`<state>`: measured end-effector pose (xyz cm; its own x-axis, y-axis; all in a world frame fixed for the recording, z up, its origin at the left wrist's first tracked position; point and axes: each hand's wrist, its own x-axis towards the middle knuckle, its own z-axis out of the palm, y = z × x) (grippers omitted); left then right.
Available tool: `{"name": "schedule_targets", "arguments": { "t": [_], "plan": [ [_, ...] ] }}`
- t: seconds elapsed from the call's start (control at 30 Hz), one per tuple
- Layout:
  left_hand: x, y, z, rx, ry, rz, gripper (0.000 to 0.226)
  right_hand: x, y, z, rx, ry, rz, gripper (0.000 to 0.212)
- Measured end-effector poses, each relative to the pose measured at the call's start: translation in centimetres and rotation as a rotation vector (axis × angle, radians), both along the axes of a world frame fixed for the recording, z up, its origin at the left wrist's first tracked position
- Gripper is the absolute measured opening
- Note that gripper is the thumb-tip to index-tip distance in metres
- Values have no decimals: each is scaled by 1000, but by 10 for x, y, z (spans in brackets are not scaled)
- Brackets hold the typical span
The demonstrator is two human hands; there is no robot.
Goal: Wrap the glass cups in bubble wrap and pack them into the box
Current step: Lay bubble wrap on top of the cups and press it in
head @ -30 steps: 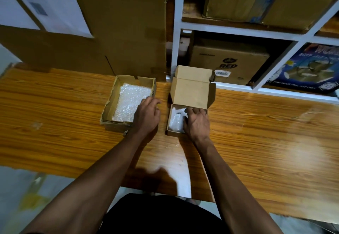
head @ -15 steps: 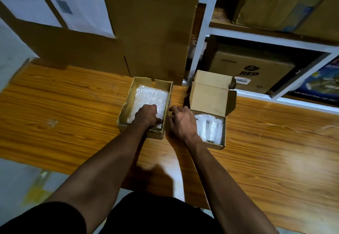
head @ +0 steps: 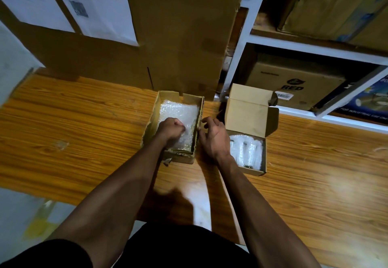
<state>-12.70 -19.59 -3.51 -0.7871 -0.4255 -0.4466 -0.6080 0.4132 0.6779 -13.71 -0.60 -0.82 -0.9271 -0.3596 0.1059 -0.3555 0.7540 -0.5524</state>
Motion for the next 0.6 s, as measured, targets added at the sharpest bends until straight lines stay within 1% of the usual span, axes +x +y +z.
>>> {"name": "schedule_targets", "arguments": {
  "t": [0.03, 0.1, 0.17, 0.23, 0.3, 0.4, 0.47, 0.53, 0.6],
  "plan": [
    [0, -4, 3, 62, 14, 15, 5, -2, -2, 1, -62, -15, -27, 28],
    [3, -12, 11, 126, 69, 32, 4, -5, -6, 6, -189, -57, -83, 27],
    [6, -19, 14, 166, 147, 70, 6, -7, -10, 14, -282, -126, -123, 31],
    [11, -23, 16, 235, 203, 77, 10, -8, -17, 25, -313, -200, -131, 37],
    [17, -23, 19, 278, 239, 52, 5, -7, -27, 29, -332, -298, -122, 40],
    [22, -22, 21, 294, 266, 29, 7, -7, -42, 28, -388, -511, -115, 40],
    [26, -22, 23, 282, 237, 13, 13, -6, -45, 26, -366, -557, -101, 34],
    [30, -23, 24, 306, 234, 24, 18, -4, -43, 25, -286, -514, -111, 25],
    [34, -23, 30, 333, 269, 76, 18, -2, -39, 22, -224, -472, -131, 23]
  ]
}}
